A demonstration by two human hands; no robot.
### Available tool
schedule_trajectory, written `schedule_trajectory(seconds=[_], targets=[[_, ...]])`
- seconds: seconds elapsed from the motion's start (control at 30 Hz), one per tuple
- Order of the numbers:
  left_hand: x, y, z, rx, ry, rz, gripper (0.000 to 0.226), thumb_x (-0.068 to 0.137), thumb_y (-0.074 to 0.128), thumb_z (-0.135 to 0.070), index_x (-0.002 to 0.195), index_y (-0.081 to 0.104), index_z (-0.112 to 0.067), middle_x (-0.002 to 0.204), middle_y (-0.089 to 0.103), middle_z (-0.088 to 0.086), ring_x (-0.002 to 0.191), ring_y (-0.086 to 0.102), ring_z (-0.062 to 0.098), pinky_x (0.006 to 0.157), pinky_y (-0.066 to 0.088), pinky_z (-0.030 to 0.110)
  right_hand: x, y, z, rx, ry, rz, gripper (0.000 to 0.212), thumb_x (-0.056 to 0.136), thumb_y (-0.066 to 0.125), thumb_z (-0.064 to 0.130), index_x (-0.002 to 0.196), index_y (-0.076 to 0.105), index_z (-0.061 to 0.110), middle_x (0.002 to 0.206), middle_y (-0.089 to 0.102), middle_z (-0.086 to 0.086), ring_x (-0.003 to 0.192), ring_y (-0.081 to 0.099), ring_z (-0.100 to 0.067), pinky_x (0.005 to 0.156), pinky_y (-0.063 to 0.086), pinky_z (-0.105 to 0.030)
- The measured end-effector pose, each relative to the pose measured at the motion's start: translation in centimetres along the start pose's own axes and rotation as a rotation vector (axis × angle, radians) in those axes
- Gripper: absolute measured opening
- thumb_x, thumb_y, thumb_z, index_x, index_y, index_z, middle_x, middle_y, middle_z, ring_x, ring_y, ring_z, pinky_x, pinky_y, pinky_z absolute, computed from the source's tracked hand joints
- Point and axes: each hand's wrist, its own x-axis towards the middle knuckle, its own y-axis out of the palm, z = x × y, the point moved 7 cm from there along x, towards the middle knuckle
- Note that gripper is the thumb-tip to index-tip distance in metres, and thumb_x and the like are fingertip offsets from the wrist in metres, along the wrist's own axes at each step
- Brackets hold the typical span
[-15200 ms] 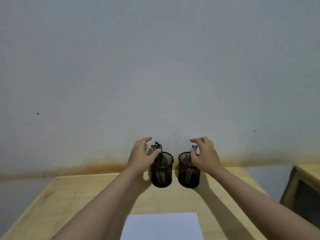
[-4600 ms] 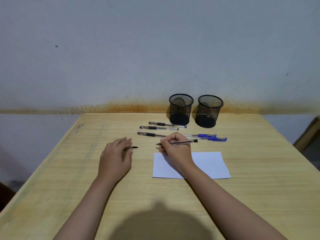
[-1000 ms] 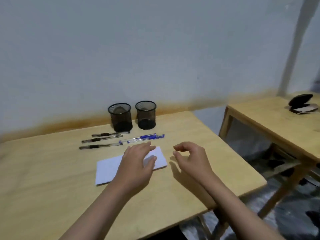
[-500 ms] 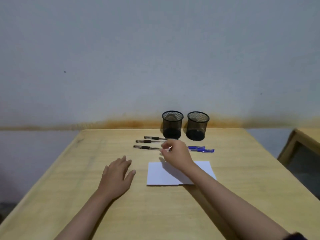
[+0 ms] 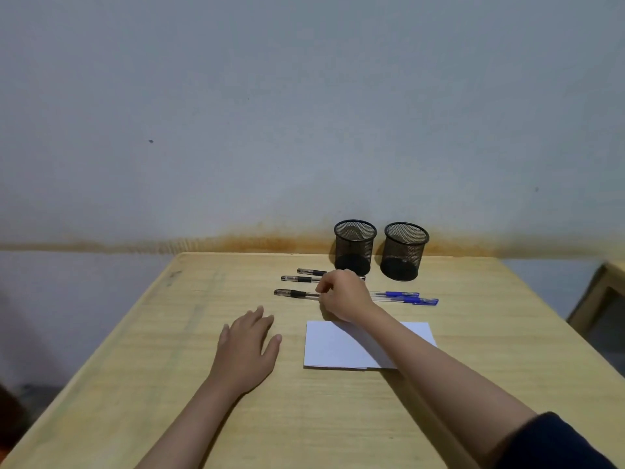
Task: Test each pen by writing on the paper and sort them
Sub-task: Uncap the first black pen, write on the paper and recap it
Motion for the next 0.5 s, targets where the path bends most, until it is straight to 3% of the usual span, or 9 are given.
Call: schedule_trajectory(seconds=[0.1, 0.2, 0.27, 0.37, 0.5], targets=[[0.0, -0.1, 0.1, -0.021, -0.009, -0.014, 0.049, 0.091, 0.048, -0.04, 0.136, 0.041, -0.023, 0.15, 0.034, -0.003, 0.139, 0.027, 0.018, 0.114, 0.015, 0.048, -0.8, -0.9, 0.5, 0.185, -0.035, -0.009, 0.017, 0.079, 0.06, 0.005, 0.088, 0.073, 0.012, 0.091, 0.072, -0.003, 0.086, 0.065, -0.018, 0.076, 0.055, -0.033], [-0.1, -1.1, -0.1, -0.141, 0.012, -0.085, 0.064, 0.086, 0.058, -0.038, 0.142, 0.031, -0.023, 0.141, 0.045, -0.007, 0.131, 0.039, 0.017, 0.111, 0.028, 0.044, -2.4, -2.3, 0.9, 0.386, -0.06, -0.045, 0.014, 0.08, 0.063, 0.002, 0.087, 0.073, 0.009, 0.087, 0.071, -0.002, 0.079, 0.065, -0.011, 0.074, 0.054, -0.022], [-0.1, -1.9, -0.8, -0.247, 0.075, -0.155, 0.065, 0.083, 0.062, -0.036, 0.14, 0.035, -0.024, 0.134, 0.049, -0.011, 0.125, 0.044, 0.012, 0.104, 0.037, 0.038, -3.7, -3.1, 1.0, 0.496, -0.066, -0.056, 0.012, 0.081, 0.067, 0.002, 0.087, 0.073, 0.011, 0.082, 0.069, 0.006, 0.077, 0.064, -0.002, 0.072, 0.051, -0.013], [0.0, -3.1, -2.6, -0.349, 0.188, -0.273, 0.047, 0.081, 0.067, -0.022, 0.125, 0.053, -0.027, 0.118, 0.058, -0.014, 0.109, 0.054, 0.003, 0.092, 0.045, 0.028, -5.6, -4.1, 0.9, 0.607, -0.065, -0.056, 0.012, 0.08, 0.07, 0.002, 0.087, 0.073, 0.012, 0.081, 0.069, 0.008, 0.076, 0.065, 0.002, 0.071, 0.053, -0.013], [0.1, -4.0, -4.8, -0.482, 0.175, -0.365, 0.028, 0.081, 0.066, -0.004, 0.094, 0.065, -0.029, 0.092, 0.065, -0.015, 0.09, 0.06, -0.002, 0.077, 0.045, 0.01, -7.3, -5.8, 0.2, 0.763, -0.025, -0.131, 0.014, 0.079, 0.074, 0.003, 0.086, 0.073, 0.015, 0.081, 0.071, 0.002, 0.076, 0.068, -0.004, 0.072, 0.055, -0.018]])
